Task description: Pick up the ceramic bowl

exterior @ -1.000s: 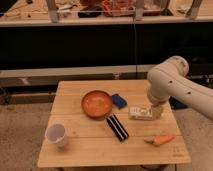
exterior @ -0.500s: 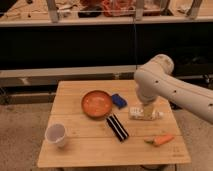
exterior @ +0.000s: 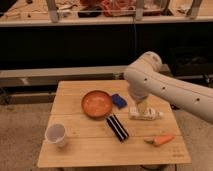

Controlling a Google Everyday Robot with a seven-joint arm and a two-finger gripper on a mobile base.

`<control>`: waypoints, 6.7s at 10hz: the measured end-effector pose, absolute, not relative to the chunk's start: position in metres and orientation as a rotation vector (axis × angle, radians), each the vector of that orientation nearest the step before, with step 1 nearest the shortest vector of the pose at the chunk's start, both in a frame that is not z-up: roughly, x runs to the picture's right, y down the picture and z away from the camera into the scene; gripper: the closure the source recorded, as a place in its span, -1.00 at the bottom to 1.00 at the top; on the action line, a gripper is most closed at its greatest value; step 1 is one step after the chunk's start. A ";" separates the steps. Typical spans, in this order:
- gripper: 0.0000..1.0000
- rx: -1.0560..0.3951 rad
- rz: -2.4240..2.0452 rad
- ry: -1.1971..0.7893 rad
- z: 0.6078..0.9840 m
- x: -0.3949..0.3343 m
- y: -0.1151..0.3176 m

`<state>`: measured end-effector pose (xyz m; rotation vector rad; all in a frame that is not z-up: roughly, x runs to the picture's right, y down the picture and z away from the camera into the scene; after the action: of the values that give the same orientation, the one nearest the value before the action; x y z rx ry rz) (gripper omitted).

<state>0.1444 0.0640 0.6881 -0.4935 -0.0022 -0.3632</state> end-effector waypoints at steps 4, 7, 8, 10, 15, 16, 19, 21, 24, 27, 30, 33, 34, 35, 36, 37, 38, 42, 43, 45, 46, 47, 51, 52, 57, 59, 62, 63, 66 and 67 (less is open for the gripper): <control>-0.60 -0.470 -0.470 -0.037 0.689 0.123 0.054; -0.60 -0.458 -0.542 -0.056 0.691 0.113 0.047; -0.60 -0.454 -0.559 -0.064 0.692 0.109 0.046; -0.60 -0.443 -0.622 -0.085 0.694 0.092 0.043; -0.60 -0.430 -0.721 -0.119 0.701 0.071 0.041; -0.60 -0.429 -0.747 -0.128 0.704 0.068 0.041; -0.60 -0.426 -0.797 -0.152 0.712 0.064 0.040; -0.60 -0.421 -0.810 -0.168 0.716 0.063 0.039; -0.60 -0.411 -0.859 -0.203 0.725 0.057 0.036; -0.60 -0.398 -0.894 -0.236 0.734 0.052 0.034; -0.60 -0.378 -0.936 -0.281 0.748 0.044 0.042; -0.60 -0.356 -0.972 -0.329 0.767 0.037 0.055; -0.60 -0.353 -0.982 -0.340 0.770 0.035 0.057; -0.60 -0.350 -0.997 -0.350 0.772 0.033 0.058; -0.60 -0.348 -1.005 -0.360 0.778 0.033 0.062; -0.60 -0.346 -1.004 -0.367 0.786 0.034 0.065; -0.60 -0.343 -1.003 -0.377 0.796 0.035 0.069; -0.60 -0.338 -0.996 -0.403 0.823 0.038 0.081; -0.60 -0.339 -0.994 -0.411 0.835 0.038 0.088; -0.60 -0.340 -0.993 -0.427 0.851 0.036 0.097; -0.60 -0.341 -0.995 -0.431 0.855 0.035 0.099; -0.60 -0.345 -0.993 -0.433 0.860 0.034 0.101; -0.60 -0.362 -0.995 -0.439 0.879 0.031 0.112; -0.60 -0.365 -0.996 -0.440 0.881 0.031 0.113; -0.60 -0.380 -1.002 -0.461 0.888 0.029 0.116; -0.60 -0.384 -1.005 -0.468 0.889 0.028 0.117; -0.40 -0.392 -1.006 -0.480 0.893 0.028 0.121; -0.43 -0.396 -1.005 -0.483 0.894 0.029 0.122; -0.32 -0.402 -1.003 -0.492 0.897 0.028 0.125; -0.11 -0.400 -1.009 -0.490 0.896 0.028 0.125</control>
<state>0.0276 0.1249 0.8959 -0.4005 -0.4900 -1.0085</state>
